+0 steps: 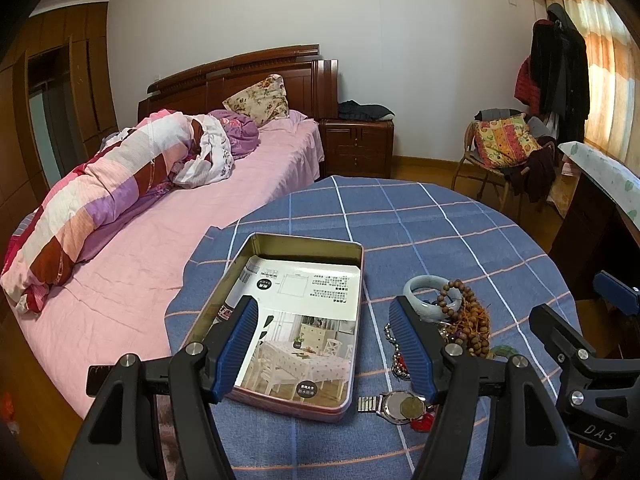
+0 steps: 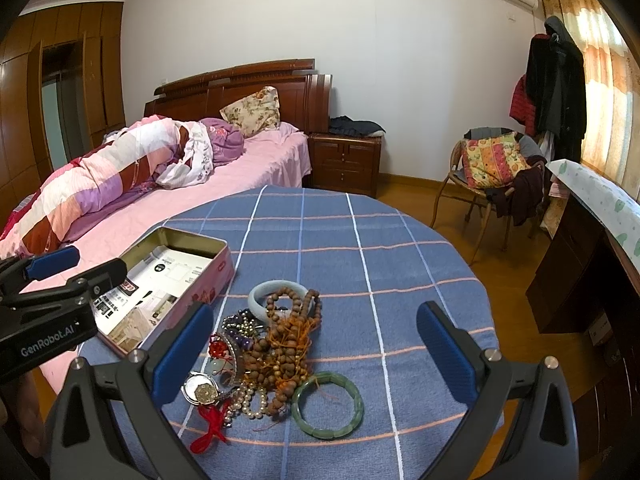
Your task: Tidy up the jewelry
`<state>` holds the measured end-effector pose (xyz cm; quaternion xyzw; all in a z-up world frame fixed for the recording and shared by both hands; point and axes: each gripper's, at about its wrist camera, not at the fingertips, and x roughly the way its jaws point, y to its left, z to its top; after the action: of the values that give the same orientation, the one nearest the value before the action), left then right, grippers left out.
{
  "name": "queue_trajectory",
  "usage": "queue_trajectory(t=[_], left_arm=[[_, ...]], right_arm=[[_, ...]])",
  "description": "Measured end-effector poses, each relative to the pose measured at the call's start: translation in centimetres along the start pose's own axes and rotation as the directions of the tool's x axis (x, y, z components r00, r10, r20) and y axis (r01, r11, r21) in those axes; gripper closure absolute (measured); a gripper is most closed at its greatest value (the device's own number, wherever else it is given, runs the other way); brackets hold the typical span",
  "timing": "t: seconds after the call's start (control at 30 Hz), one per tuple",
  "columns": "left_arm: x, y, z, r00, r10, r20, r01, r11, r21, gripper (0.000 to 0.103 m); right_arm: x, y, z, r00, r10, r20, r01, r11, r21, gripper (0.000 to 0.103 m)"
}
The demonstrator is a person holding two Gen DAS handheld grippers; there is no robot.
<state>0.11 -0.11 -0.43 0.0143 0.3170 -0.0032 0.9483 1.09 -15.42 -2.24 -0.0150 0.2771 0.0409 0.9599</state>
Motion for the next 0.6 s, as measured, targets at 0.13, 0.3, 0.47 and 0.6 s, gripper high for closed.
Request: queue_trajectory(t=[0.13,0.3,0.47,0.6], left_arm=[[0.7,-0.2,-0.2,1.0,0.002,-0.019,-0.002,1.0,0.005,0.035],[1.4,-0.3,-0.6,0.999,-0.008,-0.047,0.008,1.0,0.013,0.035],[2.6,-0.3,-1.1,0.995,-0.008,-0.097,0.011,1.0,0.022,0.035],[3.4,-0.3,-1.6,0.994,-0.008,-0.105,0.01,1.0,0.022,0.035]], right_arm=[[0.3,0.0,-0.5,1.0,-0.003,-0.007,0.003,1.0,-0.001,0.0],[1.0,-0.5,-0.6,0.999,-0.002,-0.034,0.003,1.0,0.003,0.0],[2.3,-1.9,-1.2,0.997,-0.007,-0.073,0.008,1.0,0.015,0.0],[3.1,-2.5,-1.7,0.994,0.035,-0.106,-0.032,0.999,0.033,0.012]])
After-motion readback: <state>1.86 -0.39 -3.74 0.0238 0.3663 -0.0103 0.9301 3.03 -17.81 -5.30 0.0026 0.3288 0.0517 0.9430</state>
